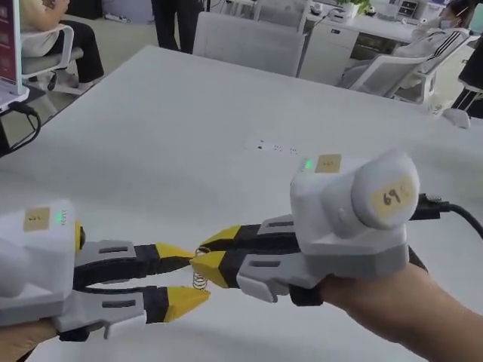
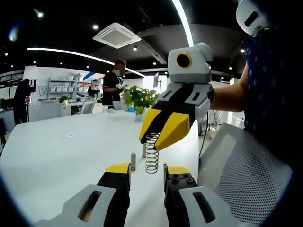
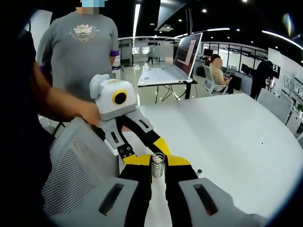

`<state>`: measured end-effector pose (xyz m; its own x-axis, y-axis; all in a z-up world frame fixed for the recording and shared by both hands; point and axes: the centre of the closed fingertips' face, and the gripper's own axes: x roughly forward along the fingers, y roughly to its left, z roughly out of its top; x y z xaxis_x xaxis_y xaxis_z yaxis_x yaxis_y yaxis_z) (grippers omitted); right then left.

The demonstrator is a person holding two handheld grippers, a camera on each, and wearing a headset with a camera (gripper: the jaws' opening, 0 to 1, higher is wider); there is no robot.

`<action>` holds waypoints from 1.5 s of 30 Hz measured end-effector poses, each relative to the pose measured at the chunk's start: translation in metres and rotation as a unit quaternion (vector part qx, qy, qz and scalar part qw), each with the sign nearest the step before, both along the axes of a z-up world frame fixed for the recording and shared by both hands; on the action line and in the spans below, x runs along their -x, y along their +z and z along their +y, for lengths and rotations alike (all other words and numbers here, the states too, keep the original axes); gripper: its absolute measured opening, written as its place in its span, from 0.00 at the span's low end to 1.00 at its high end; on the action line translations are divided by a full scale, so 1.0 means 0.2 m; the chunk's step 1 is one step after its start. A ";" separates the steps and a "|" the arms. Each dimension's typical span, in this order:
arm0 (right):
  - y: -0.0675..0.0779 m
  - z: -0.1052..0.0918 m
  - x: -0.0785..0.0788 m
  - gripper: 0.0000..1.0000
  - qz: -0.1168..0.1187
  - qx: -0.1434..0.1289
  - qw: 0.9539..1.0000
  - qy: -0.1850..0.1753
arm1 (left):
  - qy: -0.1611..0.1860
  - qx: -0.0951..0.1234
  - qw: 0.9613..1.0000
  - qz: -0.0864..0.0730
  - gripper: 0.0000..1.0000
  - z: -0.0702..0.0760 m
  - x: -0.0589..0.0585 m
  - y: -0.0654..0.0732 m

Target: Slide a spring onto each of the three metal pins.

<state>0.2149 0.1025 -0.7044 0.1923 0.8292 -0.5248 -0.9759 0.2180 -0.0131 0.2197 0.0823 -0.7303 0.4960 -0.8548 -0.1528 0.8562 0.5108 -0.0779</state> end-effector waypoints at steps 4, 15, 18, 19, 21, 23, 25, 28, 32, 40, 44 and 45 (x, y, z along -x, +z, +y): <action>0.00 0.01 -0.01 0.07 -0.004 -0.003 1.000 -0.004 | 0.003 0.000 1.000 -0.001 0.27 0.01 0.00 0.01; 0.02 -0.01 -0.07 0.07 -0.017 -0.011 0.999 -0.025 | 0.012 -0.004 1.000 -0.002 0.36 0.02 -0.01 0.00; 0.03 -0.03 -0.12 0.07 -0.025 -0.015 0.999 -0.038 | 0.019 -0.002 1.000 0.000 0.40 0.04 -0.02 0.00; 0.03 -0.03 -0.13 0.07 -0.026 -0.015 0.999 -0.041 | 0.023 -0.005 1.000 0.000 0.42 0.05 -0.02 0.00; 0.04 -0.04 -0.16 0.07 -0.035 -0.018 0.998 -0.051 | 0.026 -0.007 1.000 0.000 0.44 0.06 -0.02 -0.01; 0.04 -0.05 -0.18 0.07 -0.034 -0.019 0.998 -0.055 | 0.031 -0.010 0.999 0.000 0.48 0.07 -0.03 -0.01; 0.05 -0.05 -0.20 0.07 -0.040 -0.023 0.997 -0.064 | 0.037 -0.016 0.999 -0.004 0.51 0.08 -0.03 -0.02; 0.05 -0.06 -0.25 0.07 -0.050 -0.025 0.995 -0.078 | 0.041 -0.031 0.999 -0.007 0.54 0.09 -0.04 -0.04; 0.04 -0.07 -0.31 0.07 -0.057 -0.030 0.993 -0.096 | 0.045 -0.039 0.998 -0.012 0.57 0.09 -0.04 -0.06; -0.03 -0.07 -0.39 0.07 -0.055 -0.031 0.991 -0.119 | 0.054 -0.052 0.997 -0.014 0.62 0.11 -0.05 -0.09; -0.08 -0.07 -0.43 0.07 -0.050 -0.032 0.990 -0.128 | 0.053 -0.061 0.997 -0.014 0.63 0.12 -0.05 -0.11; -0.09 -0.07 -0.43 0.07 -0.048 -0.033 0.990 -0.129 | 0.054 -0.060 0.997 -0.014 0.63 0.12 -0.05 -0.11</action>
<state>0.3016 0.0894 -0.7222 0.4483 0.7778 -0.4405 -0.8828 0.4626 -0.0815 0.2291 0.1054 -0.7524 0.5898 -0.7723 -0.2359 0.7966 0.6043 0.0134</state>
